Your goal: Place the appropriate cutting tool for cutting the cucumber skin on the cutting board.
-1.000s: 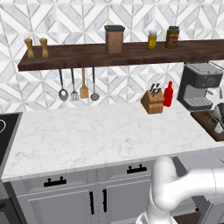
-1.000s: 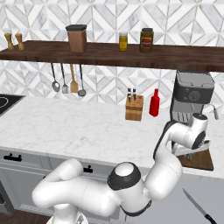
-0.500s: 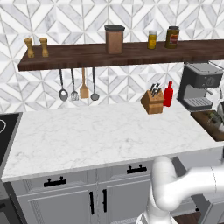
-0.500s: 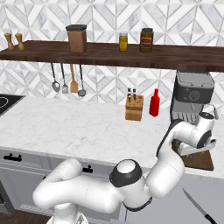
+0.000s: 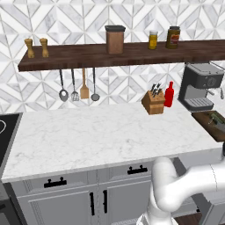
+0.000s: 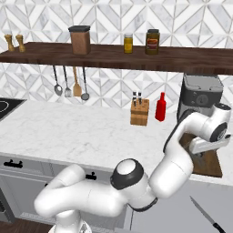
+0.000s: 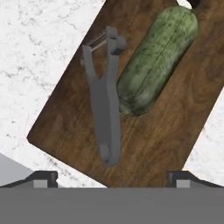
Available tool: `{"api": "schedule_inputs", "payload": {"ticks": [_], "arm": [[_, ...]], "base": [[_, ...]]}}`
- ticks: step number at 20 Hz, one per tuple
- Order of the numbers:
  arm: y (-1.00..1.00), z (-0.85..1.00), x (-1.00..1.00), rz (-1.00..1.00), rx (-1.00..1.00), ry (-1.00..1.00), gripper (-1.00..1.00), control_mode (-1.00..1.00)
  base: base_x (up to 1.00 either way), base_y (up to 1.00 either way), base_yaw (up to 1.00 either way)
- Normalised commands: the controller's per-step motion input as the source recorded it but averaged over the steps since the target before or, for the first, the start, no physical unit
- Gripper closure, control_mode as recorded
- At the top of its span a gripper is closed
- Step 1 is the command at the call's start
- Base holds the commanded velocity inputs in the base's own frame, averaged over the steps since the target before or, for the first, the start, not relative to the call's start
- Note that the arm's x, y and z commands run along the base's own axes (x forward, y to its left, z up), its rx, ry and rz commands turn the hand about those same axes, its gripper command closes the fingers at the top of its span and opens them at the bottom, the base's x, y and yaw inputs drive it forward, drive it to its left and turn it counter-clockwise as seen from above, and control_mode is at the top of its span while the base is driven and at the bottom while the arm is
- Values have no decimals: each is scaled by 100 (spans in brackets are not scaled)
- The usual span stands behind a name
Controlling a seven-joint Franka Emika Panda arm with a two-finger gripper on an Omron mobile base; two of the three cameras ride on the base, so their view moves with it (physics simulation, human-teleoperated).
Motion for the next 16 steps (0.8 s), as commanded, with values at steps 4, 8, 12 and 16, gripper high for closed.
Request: {"api": "schedule_inputs", "payload": {"ticks": [4,8,12,16], "arm": [[37,1,-96,2,0,0,-100,-100],[90,12,-78,-3,0,-4,-100,-100],[99,27,-65,-11,0,-1,-100,-100],[100,0,-94,-18,-1,-6,-100,-100]], "base": [[0,0,0],[0,0,0],[0,0,0],[0,0,0]]}}
